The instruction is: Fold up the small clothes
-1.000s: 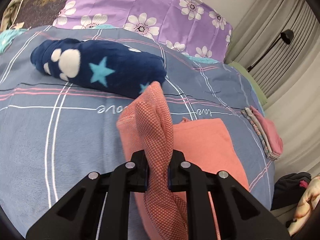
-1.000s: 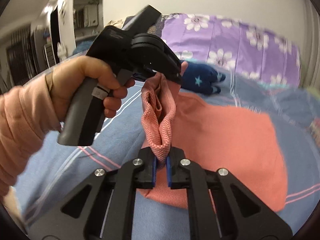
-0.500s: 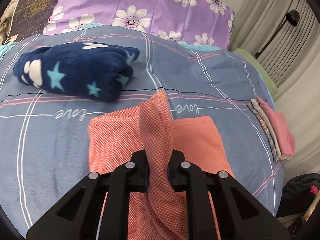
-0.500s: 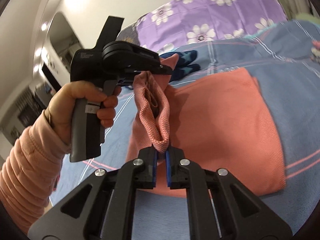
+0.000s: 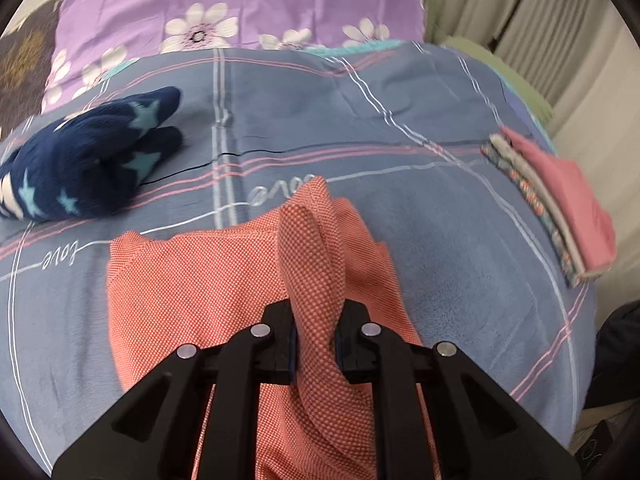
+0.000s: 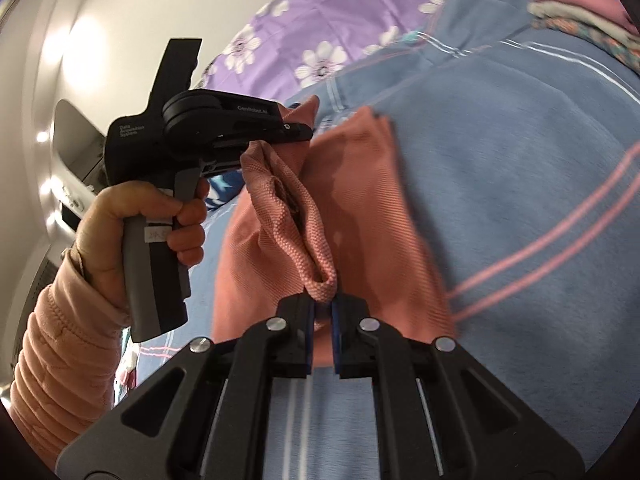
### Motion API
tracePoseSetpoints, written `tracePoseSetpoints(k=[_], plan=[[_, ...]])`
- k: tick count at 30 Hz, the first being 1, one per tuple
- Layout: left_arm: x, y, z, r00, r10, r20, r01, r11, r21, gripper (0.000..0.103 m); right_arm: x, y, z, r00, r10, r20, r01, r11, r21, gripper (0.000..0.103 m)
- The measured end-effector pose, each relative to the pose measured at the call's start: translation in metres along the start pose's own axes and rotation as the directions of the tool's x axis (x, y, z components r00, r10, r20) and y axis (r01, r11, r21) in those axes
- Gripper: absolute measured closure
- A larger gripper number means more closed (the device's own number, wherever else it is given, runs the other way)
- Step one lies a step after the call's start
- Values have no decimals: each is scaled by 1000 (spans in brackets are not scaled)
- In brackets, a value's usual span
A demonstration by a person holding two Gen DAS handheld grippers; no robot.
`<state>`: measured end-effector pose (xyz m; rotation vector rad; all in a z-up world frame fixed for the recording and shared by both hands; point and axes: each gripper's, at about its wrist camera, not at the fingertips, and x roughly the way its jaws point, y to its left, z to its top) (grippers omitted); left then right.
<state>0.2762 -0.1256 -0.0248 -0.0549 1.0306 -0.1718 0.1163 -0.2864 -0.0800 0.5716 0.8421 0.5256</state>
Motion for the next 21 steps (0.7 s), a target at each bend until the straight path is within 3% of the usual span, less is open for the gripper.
tracePoseSetpoints(k=[21], plan=[[11,-24,-4,997,71,28,-74,991,109,89,-8,-6,0,1000,-3,25,3,1000,9,97]])
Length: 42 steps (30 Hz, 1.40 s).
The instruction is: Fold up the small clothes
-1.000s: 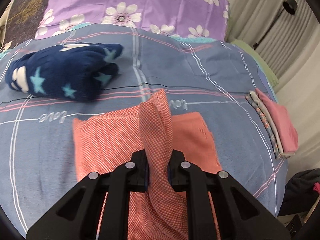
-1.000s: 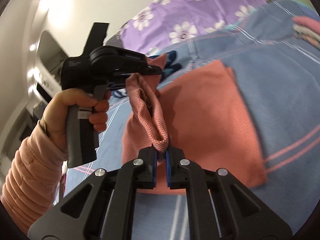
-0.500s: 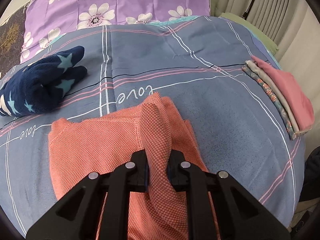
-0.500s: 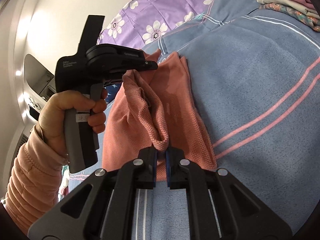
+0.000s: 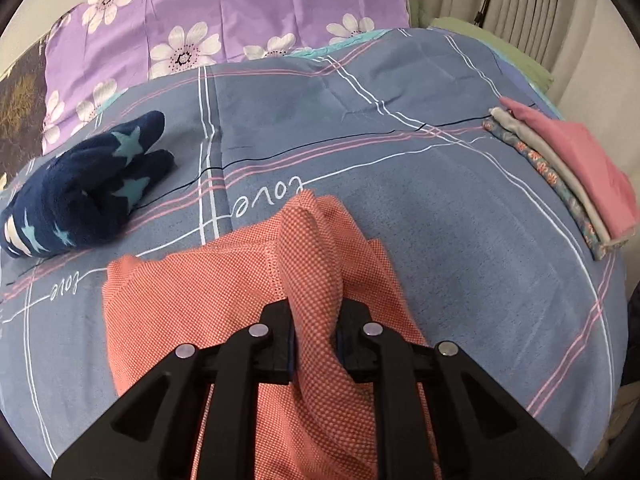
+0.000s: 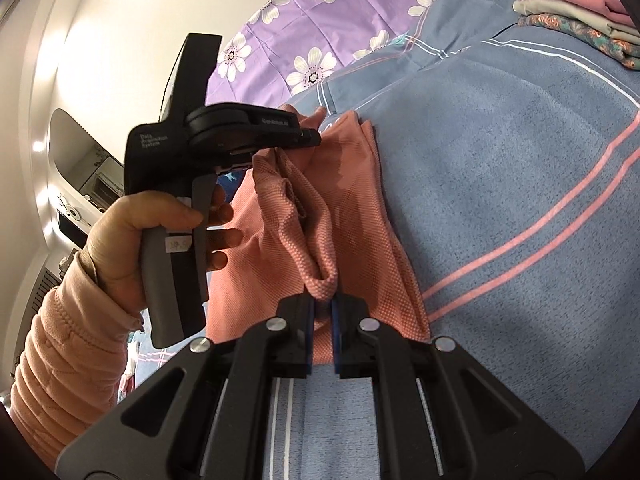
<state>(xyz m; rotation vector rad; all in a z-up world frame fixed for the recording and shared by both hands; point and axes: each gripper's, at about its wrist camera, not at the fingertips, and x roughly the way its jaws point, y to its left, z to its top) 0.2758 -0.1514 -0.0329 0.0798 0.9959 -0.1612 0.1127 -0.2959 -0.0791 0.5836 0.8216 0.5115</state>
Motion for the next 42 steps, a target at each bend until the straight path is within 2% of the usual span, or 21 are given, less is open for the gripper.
tracePoseSetpoints(k=[4,14,20,25,27,29,30,36,40,42], plan=[[0,0,1,1000,2,10,-2,1000,-14,89,-2,2,1,1000,8,7,-8,1000,2,97],[-6,-13,2,998,12,54,-14,1000,24,89,-13,2,-1,999,32,36,-32,999,0,97],[2,-23,5,999,28,39,-29,999,25,89,-12,-6,-3,1000,15,19,-16,999,43,97],[14,-37,3,998,57,30,-59,995,83,87,-11,-11,-4,1000,27,0,-27,997,66,97],[15,-38,3,999,32,23,-34,996,88,72,-11,-12,-4,999,37,-10,-37,997,69,97],[7,-38,5,999,-35,30,32,996,89,64,-9,-15,-4,999,44,-25,-42,995,85,97],[-1,-38,7,997,-60,48,55,994,98,63,-8,-17,-4,998,46,-32,-43,995,94,97],[-61,-26,3,983,-24,182,-7,986,168,47,-6,-24,-3,999,24,-45,-18,992,126,90],[-91,1,-34,978,-30,207,-7,984,177,44,-8,-27,-4,999,26,-42,-21,991,130,89],[-97,15,-55,980,-16,200,-18,985,170,43,-7,-27,-5,999,22,-44,-16,992,128,76]])
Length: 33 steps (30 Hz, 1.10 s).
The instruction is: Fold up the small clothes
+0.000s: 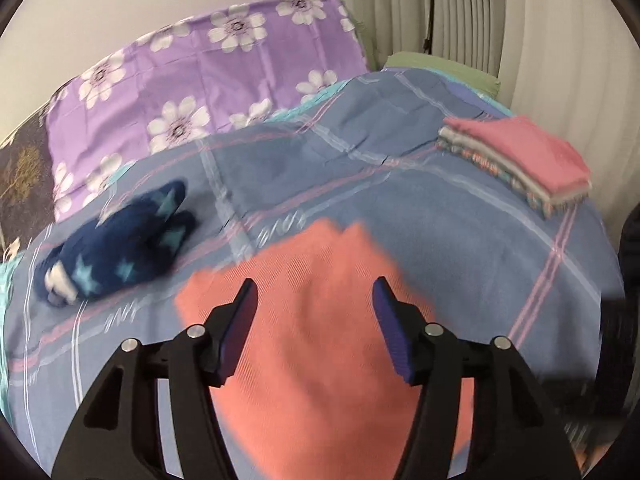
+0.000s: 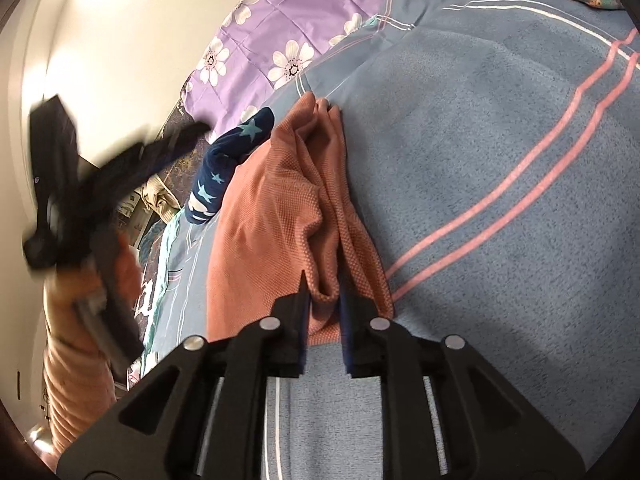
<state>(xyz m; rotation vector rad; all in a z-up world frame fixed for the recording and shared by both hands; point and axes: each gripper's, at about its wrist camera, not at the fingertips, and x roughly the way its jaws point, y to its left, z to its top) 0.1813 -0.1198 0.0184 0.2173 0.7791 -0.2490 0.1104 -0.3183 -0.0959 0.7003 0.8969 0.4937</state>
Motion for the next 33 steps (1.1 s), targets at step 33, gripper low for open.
tracePoseSetpoints(k=[33], plan=[[7,36,-141,995,-76,-62,63,979,-194,24,53,43,14,925,-381,1,348,844,-408,101]])
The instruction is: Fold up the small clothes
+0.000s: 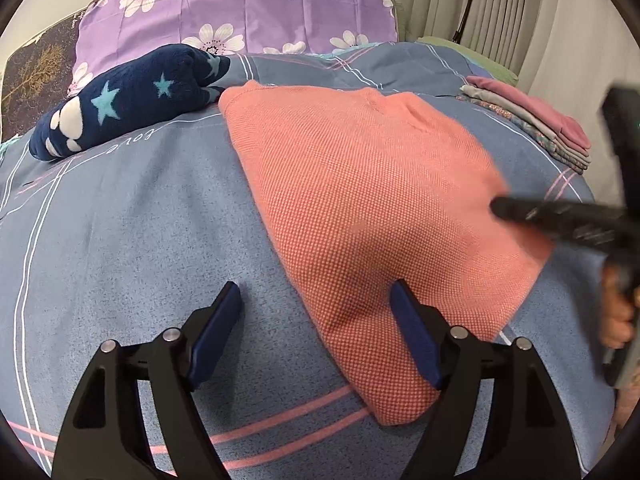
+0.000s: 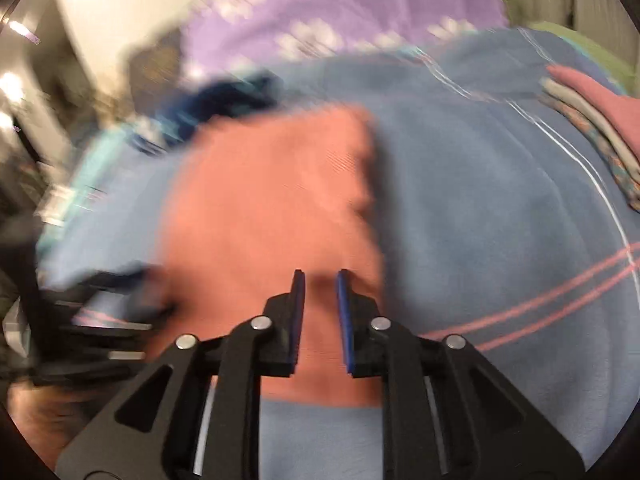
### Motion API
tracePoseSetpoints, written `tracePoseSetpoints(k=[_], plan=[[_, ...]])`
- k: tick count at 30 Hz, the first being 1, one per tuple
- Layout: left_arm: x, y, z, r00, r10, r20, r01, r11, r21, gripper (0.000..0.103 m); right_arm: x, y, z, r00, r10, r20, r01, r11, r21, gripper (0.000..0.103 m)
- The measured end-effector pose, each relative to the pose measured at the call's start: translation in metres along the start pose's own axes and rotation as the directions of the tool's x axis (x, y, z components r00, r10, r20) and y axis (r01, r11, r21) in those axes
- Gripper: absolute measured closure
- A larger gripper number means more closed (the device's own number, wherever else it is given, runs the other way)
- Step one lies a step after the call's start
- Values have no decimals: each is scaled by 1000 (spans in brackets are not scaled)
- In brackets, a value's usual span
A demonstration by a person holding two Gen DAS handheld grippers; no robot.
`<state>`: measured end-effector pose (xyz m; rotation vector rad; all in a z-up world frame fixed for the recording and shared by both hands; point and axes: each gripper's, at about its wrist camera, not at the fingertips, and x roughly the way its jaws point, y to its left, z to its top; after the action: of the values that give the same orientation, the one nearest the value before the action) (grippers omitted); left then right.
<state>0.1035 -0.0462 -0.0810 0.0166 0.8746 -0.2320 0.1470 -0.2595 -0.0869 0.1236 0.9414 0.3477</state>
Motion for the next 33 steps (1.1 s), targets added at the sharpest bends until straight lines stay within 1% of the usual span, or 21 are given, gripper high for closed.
tracePoseSetpoints(k=[1,4,5,8,10,12,15,17,20,21,23,27,29,31,32,33], plan=[[0,0,-1,1000,-1,2,1,1000,0,24,0,-1,-1,1000,11,14,-11,1000,0,102],[-1,1,-1,1000,-5,4,5,1000,-2,23,-7,4,-1,1000,-17,16,18,999,-31,102],[-1,1,-1,1000,-6,6,6,1000,-3,23,-10,5,0,1000,-23,18,24,999,-32,100],[-3,1,-3,1000,-8,11,8,1000,-5,23,-22,15,9,998,-24,50,27,998,-60,91],[-4,2,-4,1000,-13,12,13,1000,-9,23,-28,20,21,996,-35,80,41,996,-75,90],[-6,2,-6,1000,-20,13,20,1000,-13,22,-28,22,34,996,-22,91,29,997,-74,88],[-6,3,-7,999,-32,13,32,999,-17,21,-19,25,54,995,6,100,3,996,-87,88],[-6,4,-7,999,-41,11,42,999,-24,21,-5,26,64,996,6,84,1,996,-86,88],[-6,6,-7,998,-57,12,57,998,-34,20,40,13,72,998,-58,-15,57,997,-61,90],[-6,6,-8,998,-60,13,60,998,-34,20,45,11,72,998,-55,-6,55,997,-59,89],[-6,6,-8,998,-64,13,64,997,-33,19,47,11,71,998,-59,13,60,995,-78,90],[-5,8,-8,997,-74,12,74,996,-39,19,42,22,67,993,-111,38,115,985,-132,87],[-5,8,-7,997,-71,14,72,997,-36,19,34,23,67,993,-109,43,113,985,-128,85],[-5,8,-7,997,-70,15,71,997,-36,19,26,17,70,995,-81,51,86,991,-104,78],[-6,7,-7,997,-69,17,70,997,-36,19,19,13,73,996,-53,67,59,995,-85,66],[-7,7,-7,998,-66,20,67,997,-35,19,14,10,74,996,-40,78,45,996,-76,57]])
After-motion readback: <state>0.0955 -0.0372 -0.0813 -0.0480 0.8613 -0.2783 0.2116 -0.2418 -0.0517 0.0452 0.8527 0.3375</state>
